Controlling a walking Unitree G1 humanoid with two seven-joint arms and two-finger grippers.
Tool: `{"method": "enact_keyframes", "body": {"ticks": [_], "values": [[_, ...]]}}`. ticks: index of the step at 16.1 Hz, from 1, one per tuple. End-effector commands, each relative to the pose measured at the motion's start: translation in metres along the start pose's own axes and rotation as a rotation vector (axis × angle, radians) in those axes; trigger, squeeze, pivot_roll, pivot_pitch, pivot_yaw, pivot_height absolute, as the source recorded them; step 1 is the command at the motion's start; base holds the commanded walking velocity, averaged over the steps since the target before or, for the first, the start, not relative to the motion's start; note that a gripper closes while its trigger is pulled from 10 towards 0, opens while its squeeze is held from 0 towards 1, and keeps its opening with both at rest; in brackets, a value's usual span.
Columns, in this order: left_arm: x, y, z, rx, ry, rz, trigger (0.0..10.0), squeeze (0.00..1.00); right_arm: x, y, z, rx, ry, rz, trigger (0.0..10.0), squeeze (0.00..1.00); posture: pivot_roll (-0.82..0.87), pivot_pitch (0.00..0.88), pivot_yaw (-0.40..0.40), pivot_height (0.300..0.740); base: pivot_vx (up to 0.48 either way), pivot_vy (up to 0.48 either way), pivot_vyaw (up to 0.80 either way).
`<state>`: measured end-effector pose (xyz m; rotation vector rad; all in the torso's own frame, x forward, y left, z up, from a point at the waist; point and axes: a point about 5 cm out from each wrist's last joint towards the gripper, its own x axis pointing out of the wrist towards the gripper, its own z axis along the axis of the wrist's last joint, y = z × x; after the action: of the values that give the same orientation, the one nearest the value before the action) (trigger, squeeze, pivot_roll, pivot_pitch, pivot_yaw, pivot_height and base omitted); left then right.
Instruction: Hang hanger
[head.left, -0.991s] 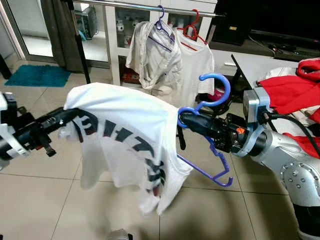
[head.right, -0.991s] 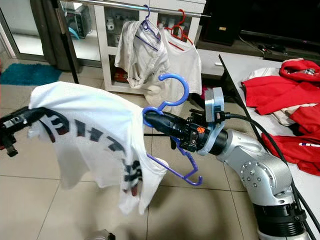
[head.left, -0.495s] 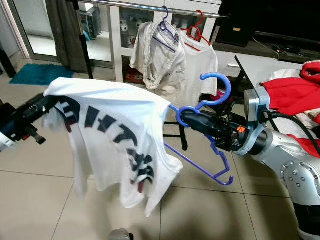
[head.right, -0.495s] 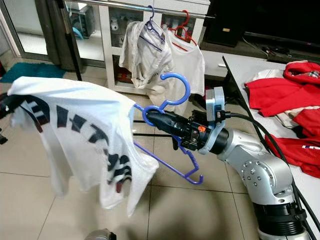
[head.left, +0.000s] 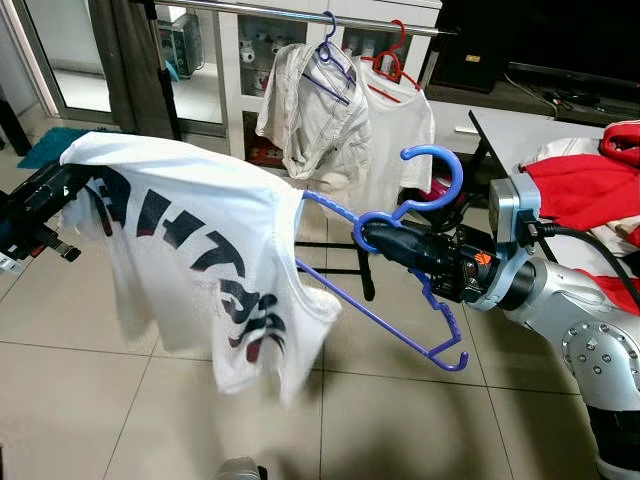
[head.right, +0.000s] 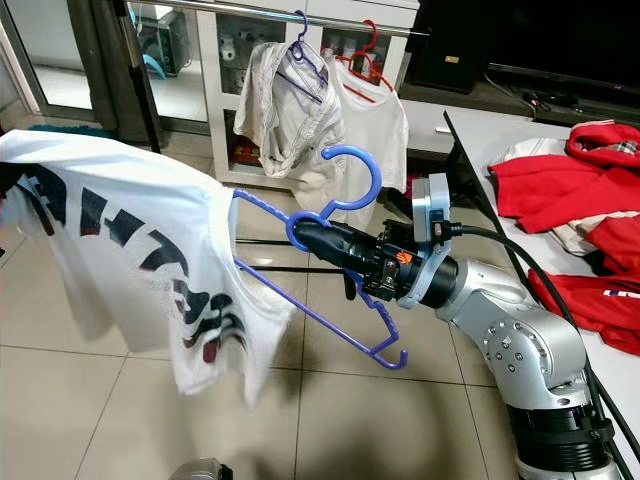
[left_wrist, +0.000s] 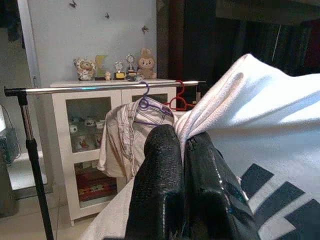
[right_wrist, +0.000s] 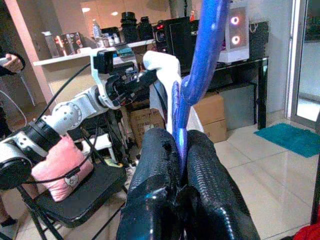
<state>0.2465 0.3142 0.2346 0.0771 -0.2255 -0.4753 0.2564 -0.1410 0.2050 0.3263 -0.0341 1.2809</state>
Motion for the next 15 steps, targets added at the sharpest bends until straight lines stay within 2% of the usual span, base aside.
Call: {"method": "enact_keyframes", "body": {"ticks": [1,2,3,4,5,8,10,11,13,14,15], "values": [[0.000,-0.005,-0.006,-0.002,0.041,-0.027,0.0,0.00,-0.004,-0.002,0.007,-0.030,-0.019,-0.022,10.0,0.00,0.03,0.007,-0.050,0.740,0.000,0.000,0.00],[-0.002,-0.010,-0.012,-0.002,0.082,-0.054,0.8,0.00,-0.004,-0.002,0.007,-0.030,-0.020,-0.021,10.0,0.00,0.03,0.007,-0.050,0.740,0.000,0.000,0.00],[-0.004,-0.013,-0.020,-0.003,0.137,-0.065,4.0,0.00,-0.003,-0.002,0.007,-0.031,-0.020,-0.019,10.0,0.00,0.03,0.006,-0.051,0.740,0.000,0.000,0.00],[-0.007,-0.017,-0.028,0.016,0.195,-0.098,10.0,0.00,-0.003,-0.002,0.007,-0.034,-0.018,-0.018,10.0,0.00,0.03,0.006,-0.051,0.740,0.000,0.000,0.00],[-0.017,-0.020,-0.040,0.011,0.291,-0.141,10.0,1.00,-0.003,-0.002,0.008,-0.040,-0.013,-0.024,10.0,0.00,0.03,0.003,-0.051,0.740,0.000,0.000,0.00],[-0.031,-0.014,-0.041,0.022,0.384,-0.145,10.0,1.00,-0.003,-0.005,0.008,-0.042,-0.007,-0.035,10.0,0.00,0.03,0.001,-0.054,0.740,0.000,0.000,0.00],[-0.039,-0.001,-0.025,-0.003,0.384,-0.177,10.0,1.00,-0.002,-0.007,0.006,-0.052,0.028,-0.043,10.0,0.00,0.03,0.000,-0.058,0.740,0.000,0.000,0.00],[-0.037,0.004,-0.013,-0.014,0.368,-0.212,10.0,1.00,-0.002,-0.009,0.004,-0.069,0.062,-0.047,10.0,0.00,0.04,0.000,-0.061,0.740,0.000,0.000,0.00],[-0.026,0.007,0.006,-0.030,0.345,-0.292,10.0,1.00,-0.001,-0.011,0.002,-0.102,0.115,-0.049,10.0,0.00,0.05,0.000,-0.062,0.740,0.000,0.000,0.00],[0.003,-0.001,0.029,-0.032,0.278,-0.437,10.0,1.00,0.002,-0.012,0.003,-0.169,0.164,-0.033,10.0,0.00,0.05,0.000,-0.059,0.740,0.000,0.000,0.00],[0.020,-0.008,0.036,-0.033,0.249,-0.521,10.0,1.00,0.005,-0.012,0.004,-0.214,0.191,-0.015,10.0,0.00,0.06,0.000,-0.054,0.740,0.000,0.000,0.00]]}}
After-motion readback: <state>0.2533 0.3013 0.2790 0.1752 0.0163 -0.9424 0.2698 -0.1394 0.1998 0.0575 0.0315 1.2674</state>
